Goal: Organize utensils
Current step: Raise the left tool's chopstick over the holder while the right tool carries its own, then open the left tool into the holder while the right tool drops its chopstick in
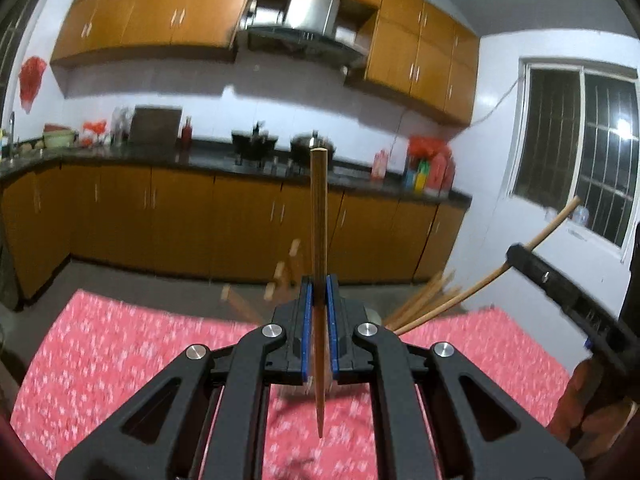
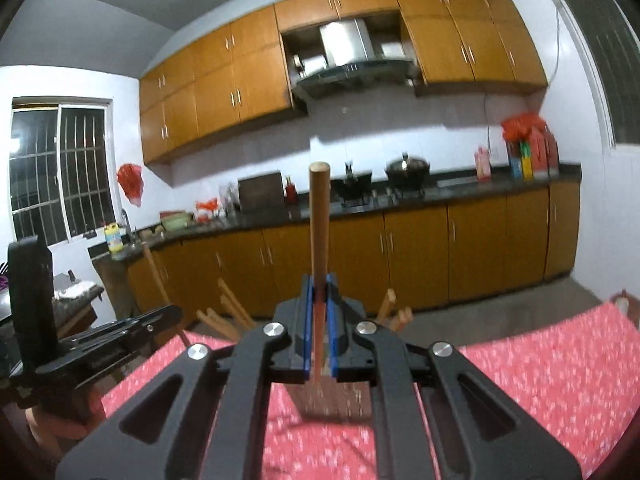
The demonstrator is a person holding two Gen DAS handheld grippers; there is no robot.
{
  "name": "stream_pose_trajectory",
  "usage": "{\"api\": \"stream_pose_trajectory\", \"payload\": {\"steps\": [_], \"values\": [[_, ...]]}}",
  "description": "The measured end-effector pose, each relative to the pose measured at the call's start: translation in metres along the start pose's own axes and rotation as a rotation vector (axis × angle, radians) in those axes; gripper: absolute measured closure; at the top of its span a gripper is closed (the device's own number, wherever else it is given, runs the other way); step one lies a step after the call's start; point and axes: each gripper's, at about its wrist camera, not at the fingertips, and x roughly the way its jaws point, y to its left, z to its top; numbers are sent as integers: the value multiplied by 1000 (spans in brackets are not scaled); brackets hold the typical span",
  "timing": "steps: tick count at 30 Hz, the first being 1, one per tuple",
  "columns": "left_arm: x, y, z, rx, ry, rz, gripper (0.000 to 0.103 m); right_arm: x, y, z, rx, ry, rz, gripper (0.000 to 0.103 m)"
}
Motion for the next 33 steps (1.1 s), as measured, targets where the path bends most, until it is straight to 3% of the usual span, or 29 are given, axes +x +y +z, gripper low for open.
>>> {"api": "stream_pose_trajectory", "payload": {"steps": [6, 13, 26, 29, 30, 31, 33], "values": [[10, -9, 33, -53, -139, 25, 96, 27, -1, 10, -24, 13, -37, 95], [26, -7, 37, -73, -235, 93, 96, 57, -7, -1, -17, 79, -60, 95], [75, -8, 5, -54, -117, 90, 95, 83, -6, -19, -13, 150, -60, 95], [81, -8, 0, -54, -84, 78, 95, 85, -8, -21, 9, 160, -60, 92], [81, -8, -1, -55, -84, 76, 95, 84, -8, -22, 12, 161, -60, 86], [80, -7, -2, -55, -82, 70, 94, 84, -9, -22, 16, 159, -62, 83], [77, -6, -1, -55, -86, 72, 76, 80, -10, -24, 22, 149, -68, 75]]}}
